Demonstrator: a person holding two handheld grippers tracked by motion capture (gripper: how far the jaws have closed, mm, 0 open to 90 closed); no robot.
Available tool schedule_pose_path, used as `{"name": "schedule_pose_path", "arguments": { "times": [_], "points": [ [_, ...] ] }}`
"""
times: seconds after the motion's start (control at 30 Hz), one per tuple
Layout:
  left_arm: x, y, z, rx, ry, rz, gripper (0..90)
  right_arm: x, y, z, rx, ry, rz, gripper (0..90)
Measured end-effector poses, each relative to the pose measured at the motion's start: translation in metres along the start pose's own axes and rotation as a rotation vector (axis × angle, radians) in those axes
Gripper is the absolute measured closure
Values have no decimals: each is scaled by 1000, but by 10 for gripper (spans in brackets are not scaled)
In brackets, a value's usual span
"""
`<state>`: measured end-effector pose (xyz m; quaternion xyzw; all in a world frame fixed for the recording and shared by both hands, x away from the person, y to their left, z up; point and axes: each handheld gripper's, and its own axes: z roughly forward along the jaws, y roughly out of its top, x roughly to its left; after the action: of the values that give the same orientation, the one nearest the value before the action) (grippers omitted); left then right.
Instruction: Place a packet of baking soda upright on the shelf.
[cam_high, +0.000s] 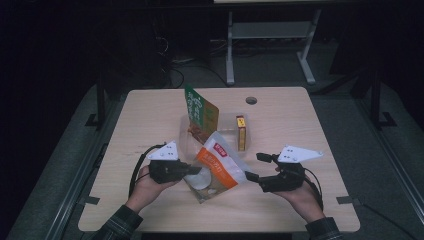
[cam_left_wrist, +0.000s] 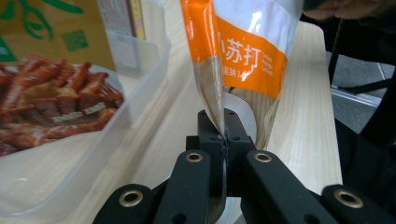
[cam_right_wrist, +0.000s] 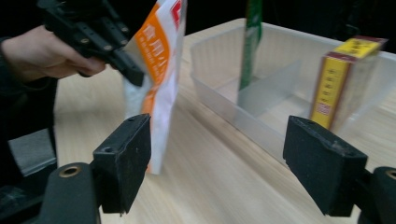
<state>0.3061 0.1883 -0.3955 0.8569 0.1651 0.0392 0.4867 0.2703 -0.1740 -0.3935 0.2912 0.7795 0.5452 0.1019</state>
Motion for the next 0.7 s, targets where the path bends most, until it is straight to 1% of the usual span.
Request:
{"name": "schedule_pose_path", "arguments": {
  "times": [0.03,0.13,0.2,0.27,0.37,0.47,0.53,0.6,0.63,0.7],
  "points": [
    [0,0,-1,-2,3,1,898,1,0,2,-1,16,-3,227],
    [0,2,-3,-18,9,3,898,6,2,10,12,39,-14,225],
    [-1,3,-3,-26,10,0,898,9,3,20,15,63,-16,225],
    [-1,4,-5,-35,14,2,898,12,4,31,26,76,-27,227],
    [-1,5,-7,-40,18,4,899,15,6,46,32,103,-40,280],
    [0,4,-10,-50,24,-3,898,15,9,55,21,140,-34,363],
    [1,4,-12,-57,29,-6,898,14,10,59,15,166,-31,485],
    [2,4,-14,-64,32,-13,898,14,11,61,9,185,-24,578],
    [2,3,-14,-67,31,-16,898,14,13,62,5,204,-25,641],
    [3,3,-15,-69,36,-20,898,14,14,64,0,213,-19,743]
  ]
}}
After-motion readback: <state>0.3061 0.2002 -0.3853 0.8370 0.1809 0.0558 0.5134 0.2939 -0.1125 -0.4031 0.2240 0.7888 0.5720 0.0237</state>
